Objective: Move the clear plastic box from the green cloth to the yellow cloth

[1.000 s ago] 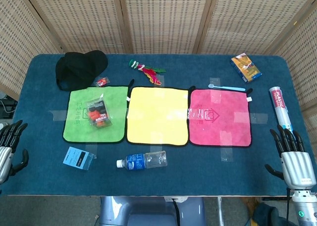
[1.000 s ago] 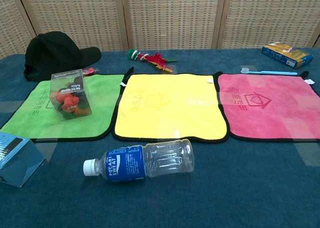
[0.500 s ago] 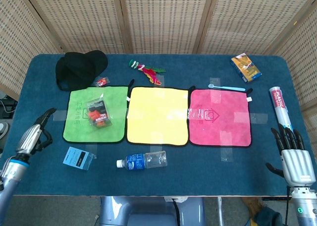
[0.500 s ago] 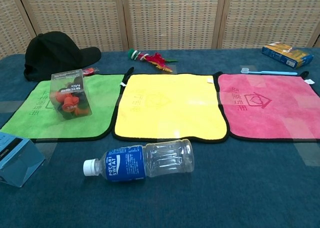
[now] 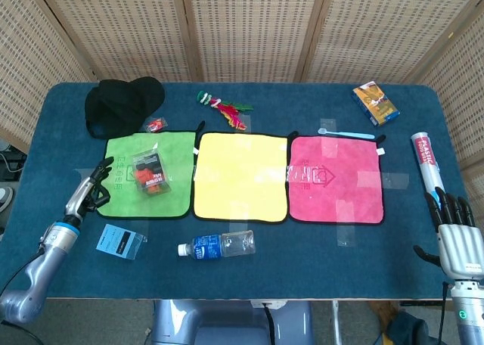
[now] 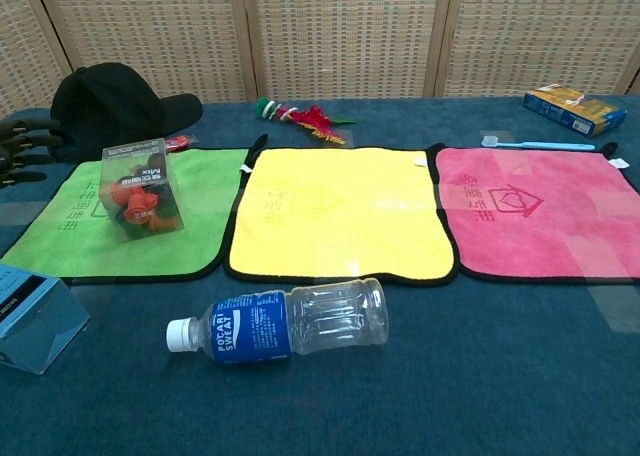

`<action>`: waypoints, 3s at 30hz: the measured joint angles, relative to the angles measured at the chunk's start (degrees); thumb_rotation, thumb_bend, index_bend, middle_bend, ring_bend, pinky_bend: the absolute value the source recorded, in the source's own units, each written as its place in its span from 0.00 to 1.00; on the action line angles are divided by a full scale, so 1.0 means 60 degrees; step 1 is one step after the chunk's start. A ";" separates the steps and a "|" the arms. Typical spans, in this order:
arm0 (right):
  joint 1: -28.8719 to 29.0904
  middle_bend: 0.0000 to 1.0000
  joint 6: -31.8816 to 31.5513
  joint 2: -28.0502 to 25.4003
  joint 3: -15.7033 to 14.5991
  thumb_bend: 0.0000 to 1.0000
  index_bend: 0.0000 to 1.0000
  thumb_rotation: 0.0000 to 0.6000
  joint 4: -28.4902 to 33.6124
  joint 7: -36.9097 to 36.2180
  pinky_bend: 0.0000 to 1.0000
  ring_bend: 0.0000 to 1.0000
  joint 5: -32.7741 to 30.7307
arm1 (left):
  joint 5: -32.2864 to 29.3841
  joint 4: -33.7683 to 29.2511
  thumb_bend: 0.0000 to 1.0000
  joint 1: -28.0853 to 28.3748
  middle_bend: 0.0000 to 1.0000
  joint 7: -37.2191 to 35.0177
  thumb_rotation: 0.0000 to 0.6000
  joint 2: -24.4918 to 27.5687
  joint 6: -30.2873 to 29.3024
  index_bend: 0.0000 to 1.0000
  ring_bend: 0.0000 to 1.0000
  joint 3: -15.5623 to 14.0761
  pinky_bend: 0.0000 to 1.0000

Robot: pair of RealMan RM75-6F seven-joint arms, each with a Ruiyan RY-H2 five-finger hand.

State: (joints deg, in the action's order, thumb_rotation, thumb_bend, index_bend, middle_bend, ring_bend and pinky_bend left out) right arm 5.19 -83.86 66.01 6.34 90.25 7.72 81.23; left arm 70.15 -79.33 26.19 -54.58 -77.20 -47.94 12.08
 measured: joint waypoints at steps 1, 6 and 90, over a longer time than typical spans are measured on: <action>0.0007 0.00 0.0025 0.0006 0.0010 0.06 0.00 1.00 -0.0018 -0.0004 0.00 0.00 -0.0032 | -0.0182 0.0105 1.00 0.0022 0.00 -0.0059 1.00 -0.0128 0.0062 0.00 0.00 0.0077 0.00; 0.0040 0.00 0.0087 0.0026 0.0025 0.06 0.00 1.00 -0.0053 -0.0012 0.00 0.00 -0.0089 | -0.0682 0.0448 1.00 0.0225 0.00 -0.0505 1.00 -0.0624 0.0620 0.00 0.00 0.0481 0.00; 0.0002 0.00 0.0064 -0.0292 0.0073 0.06 0.00 1.00 0.0181 -0.0427 0.00 0.00 -0.0245 | -0.0247 -0.1398 0.00 0.1006 0.00 0.4103 1.00 -0.0201 -0.0333 0.00 0.00 0.2433 0.00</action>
State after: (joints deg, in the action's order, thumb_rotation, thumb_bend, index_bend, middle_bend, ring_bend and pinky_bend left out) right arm 5.20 -83.47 64.26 6.78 91.34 5.15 79.76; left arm 68.66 -87.72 32.23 -29.96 -78.41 -49.93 26.68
